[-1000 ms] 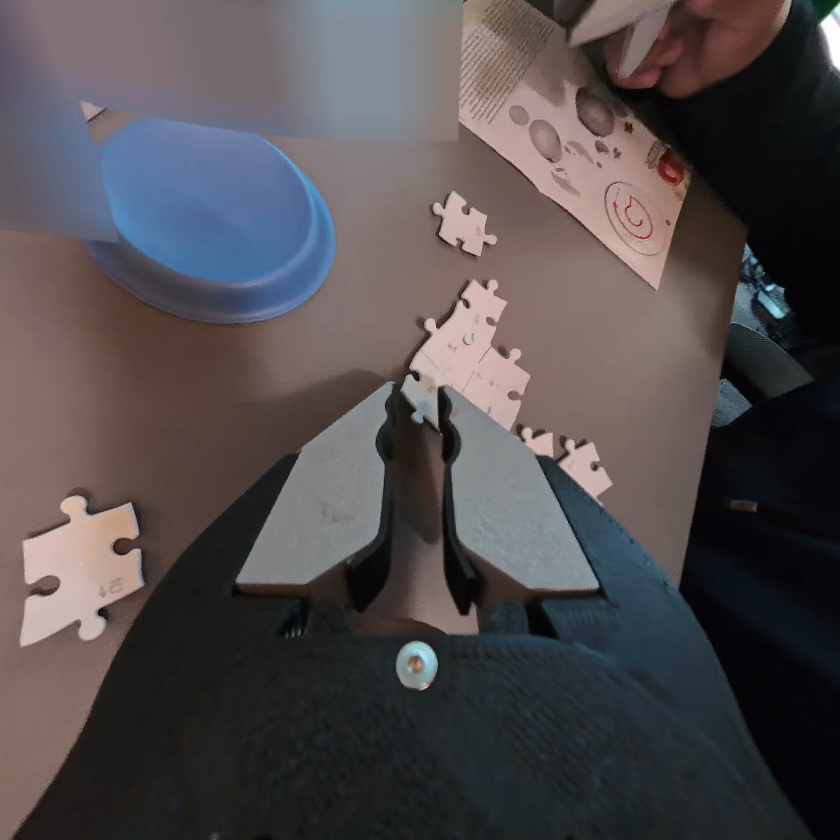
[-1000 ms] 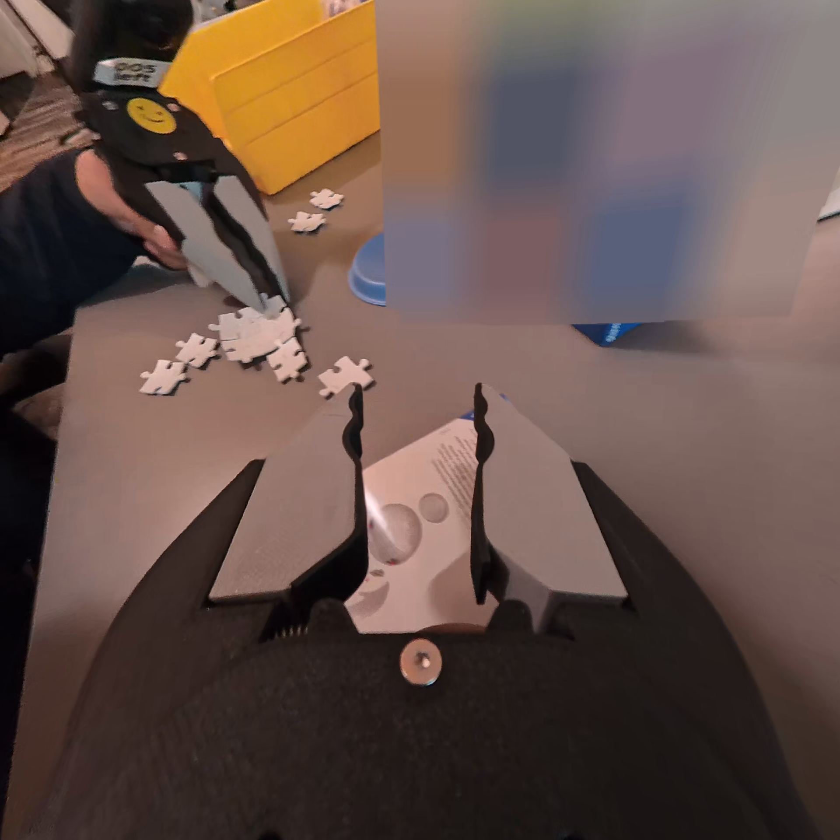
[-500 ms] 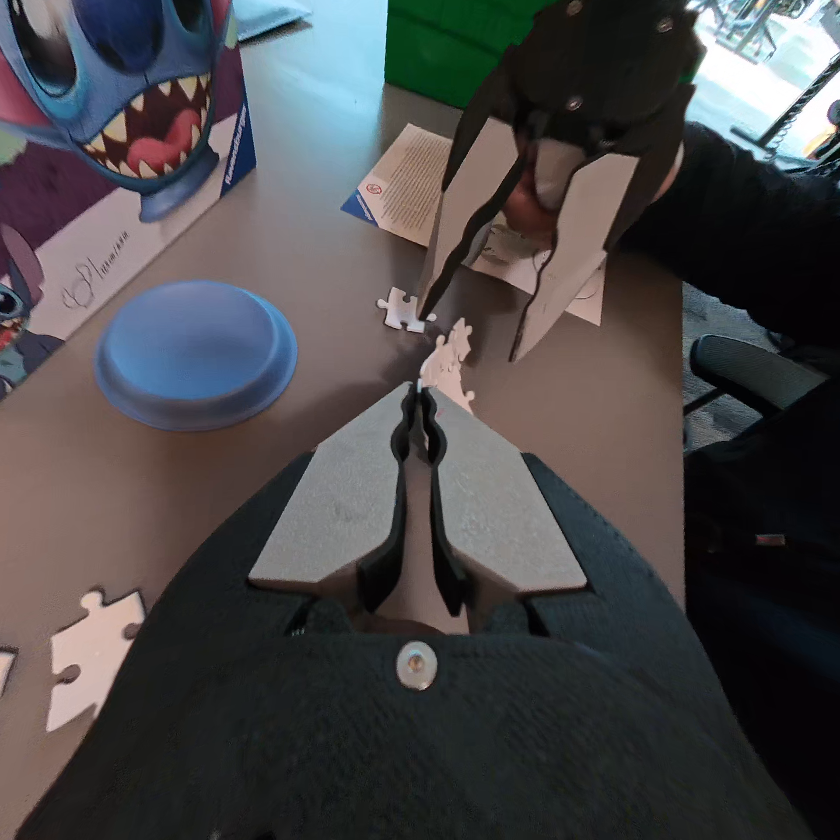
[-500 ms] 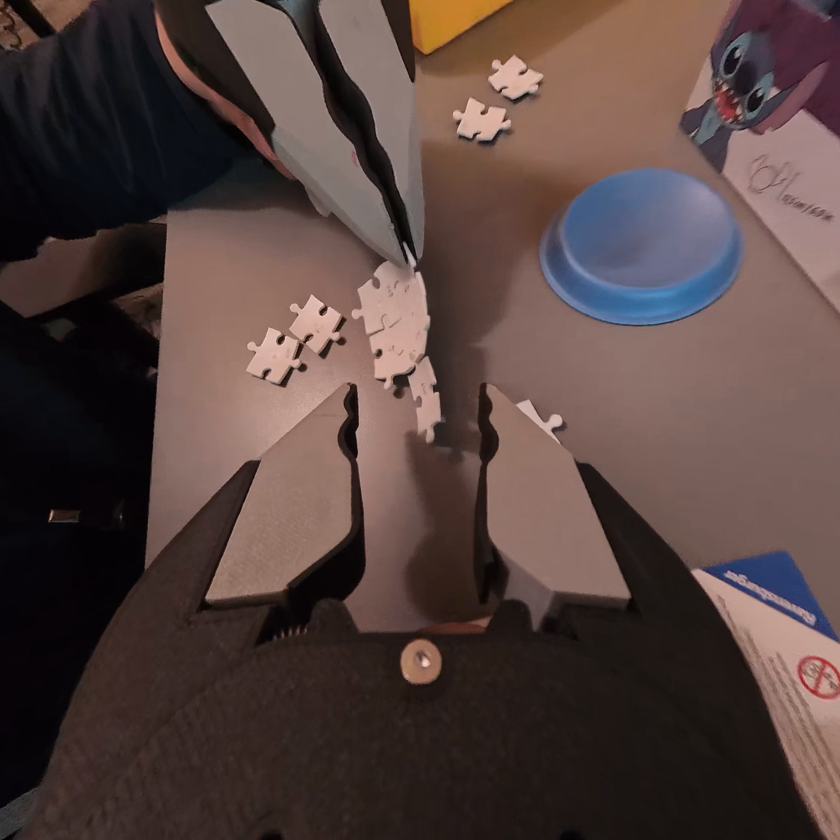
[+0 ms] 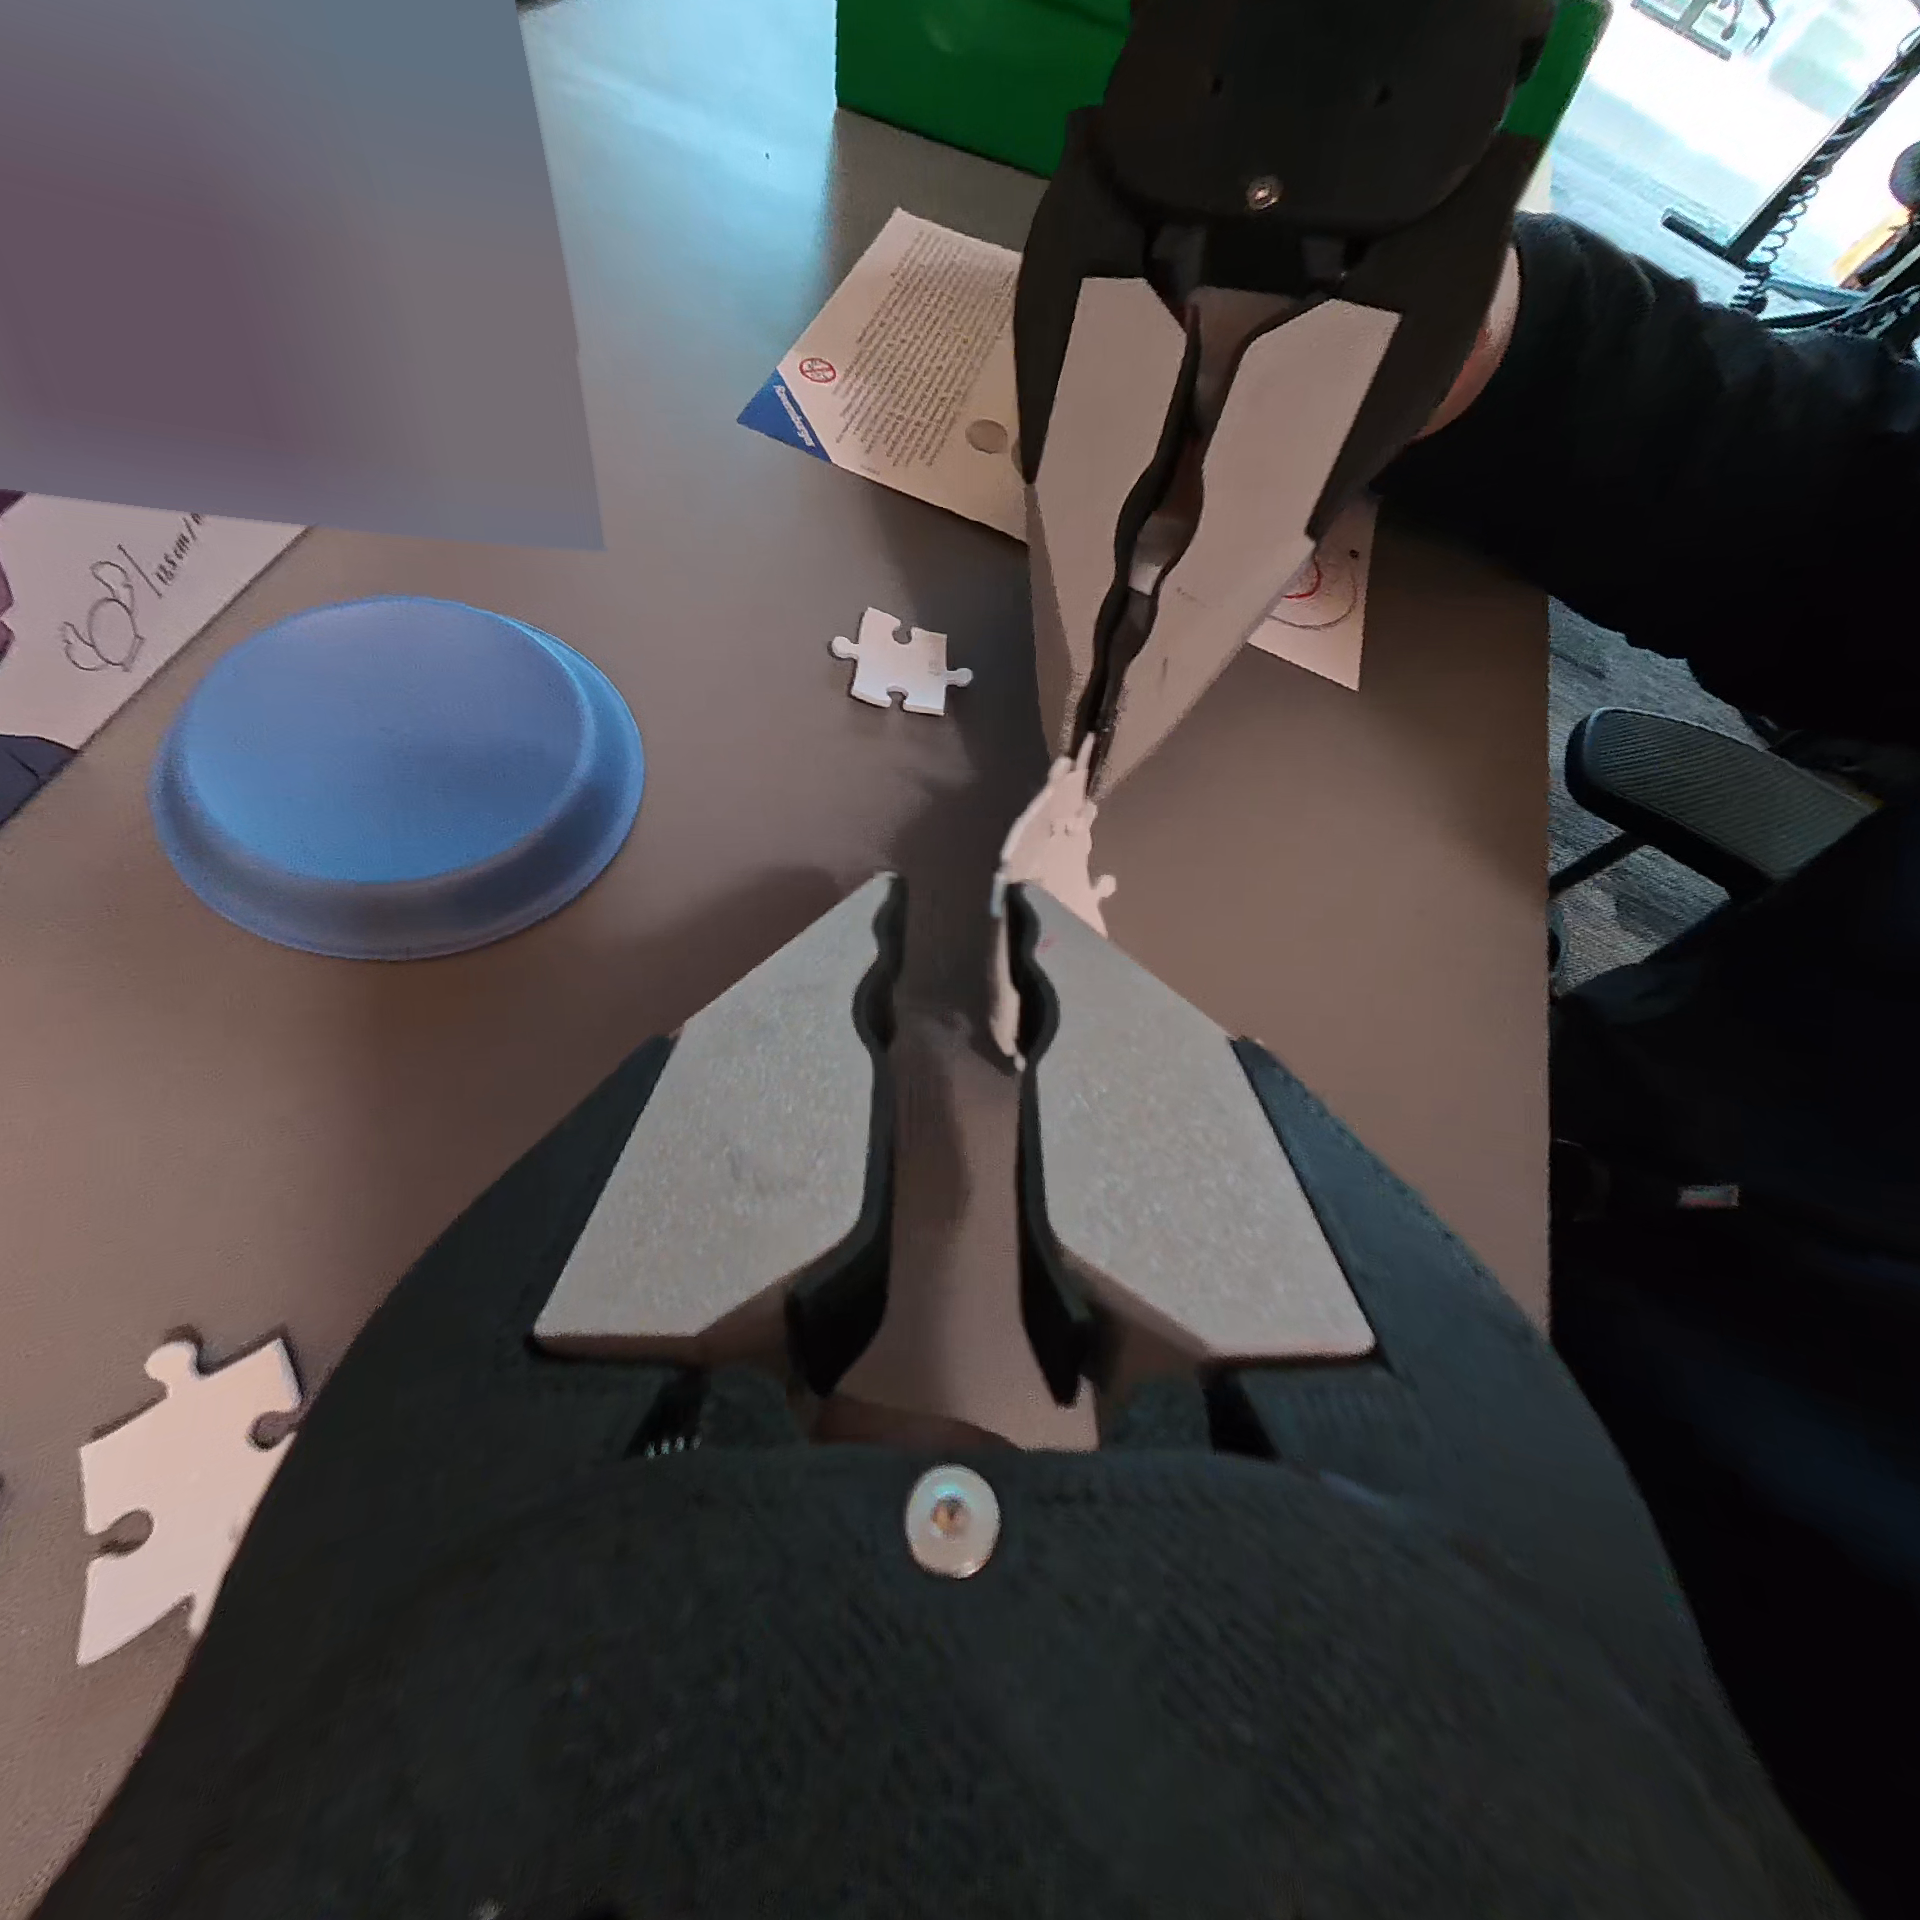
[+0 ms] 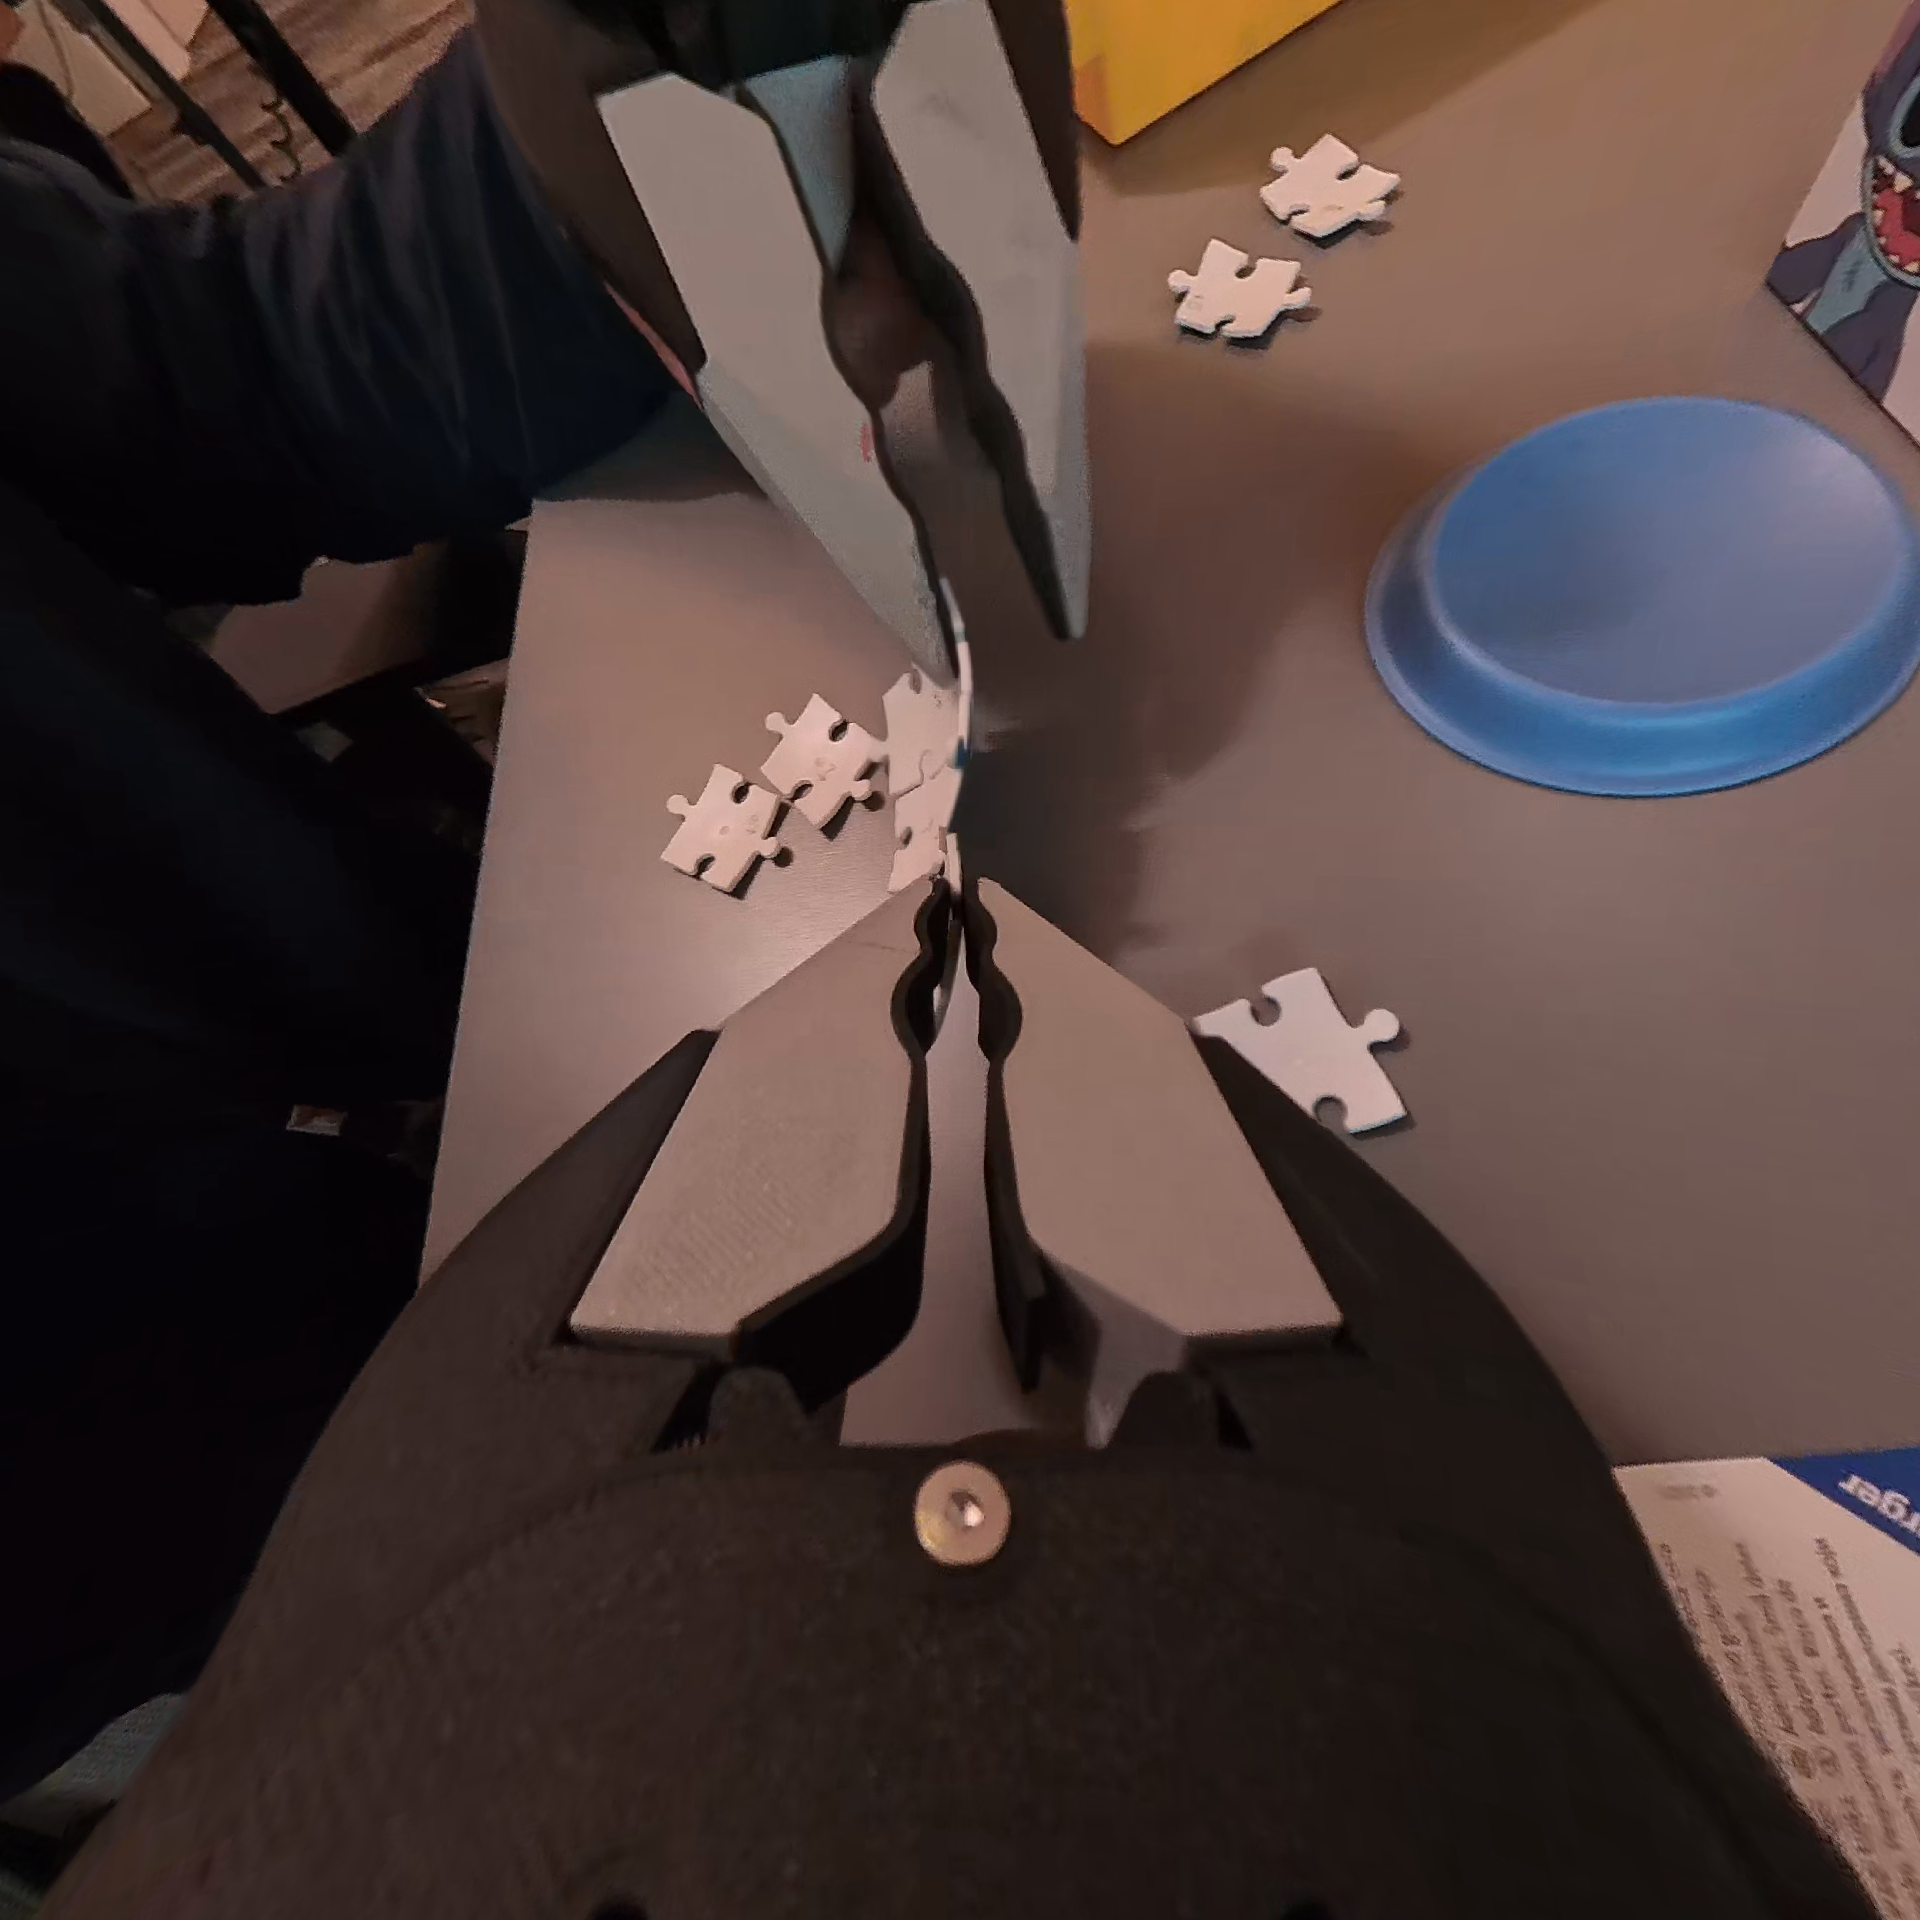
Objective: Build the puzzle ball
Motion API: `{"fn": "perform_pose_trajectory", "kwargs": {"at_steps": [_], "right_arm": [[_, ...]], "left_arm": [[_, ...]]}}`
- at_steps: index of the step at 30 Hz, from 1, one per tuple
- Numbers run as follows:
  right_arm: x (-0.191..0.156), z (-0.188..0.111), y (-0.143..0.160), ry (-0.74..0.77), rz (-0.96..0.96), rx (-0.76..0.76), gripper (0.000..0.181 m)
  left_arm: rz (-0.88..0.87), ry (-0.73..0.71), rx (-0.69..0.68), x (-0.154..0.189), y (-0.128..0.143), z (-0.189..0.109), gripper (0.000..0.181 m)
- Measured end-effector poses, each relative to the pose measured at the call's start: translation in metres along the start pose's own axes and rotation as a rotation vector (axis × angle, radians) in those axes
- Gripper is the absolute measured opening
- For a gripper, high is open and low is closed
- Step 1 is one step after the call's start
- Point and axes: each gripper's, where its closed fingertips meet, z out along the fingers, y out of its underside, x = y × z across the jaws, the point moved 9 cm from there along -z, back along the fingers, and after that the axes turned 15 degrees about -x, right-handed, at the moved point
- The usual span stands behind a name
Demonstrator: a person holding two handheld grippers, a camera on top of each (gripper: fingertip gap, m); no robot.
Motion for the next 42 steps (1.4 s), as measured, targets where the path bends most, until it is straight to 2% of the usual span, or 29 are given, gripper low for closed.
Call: {"fn": "perform_pose_trajectory", "kwargs": {"at_steps": [4, 7, 9, 14, 19, 24, 30, 34, 38, 42], "right_arm": [[-0.004, 0.001, 0.0, -0.022, -0.028, -0.006, 0.0], [-0.004, 0.002, 0.001, -0.014, -0.028, -0.017, 0.0], [-0.002, 0.002, 0.003, -0.002, -0.02, -0.019, 0.0], [-0.002, 0.002, 0.002, -0.039, 0.007, -0.007, 0.0], [-0.007, -0.005, 0.002, -0.107, -0.039, 0.046, 0.0], [-0.003, -0.005, 0.0, -0.158, 0.007, 0.077, 0.0], [-0.01, -0.012, 0.0, -0.272, -0.03, 0.126, 0.0], [-0.01, -0.011, -0.002, -0.286, -0.017, 0.138, 0.0], [-0.018, -0.018, -0.004, -0.441, -0.053, 0.206, 0.0], [-0.024, -0.019, -0.006, -0.563, -0.075, 0.256, 0.0]], "left_arm": [[0.005, 0.055, -0.022, 0.005, -0.002, 0.01, 0.024], [0.028, 0.102, -0.034, 0.012, -0.005, 0.018, 0.005], [0.046, 0.108, -0.033, 0.015, -0.005, 0.02, 0.001], [0.041, 0.129, -0.028, 0.014, -0.004, 0.019, 0.001], [0.028, 0.21, 0.016, 0.016, -0.006, 0.013, 0.001], [0.065, 0.198, 0.025, 0.019, -0.006, 0.008, 0.0], [0.083, 0.286, 0.065, 0.027, -0.009, 0.002, 0.0], [0.096, 0.283, 0.067, 0.027, -0.008, -0.002, 0.0], [0.1, 0.423, 0.135, 0.035, -0.012, -0.008, 0.0], [0.159, 0.485, 0.176, 0.044, -0.014, -0.014, 0.0]]}}
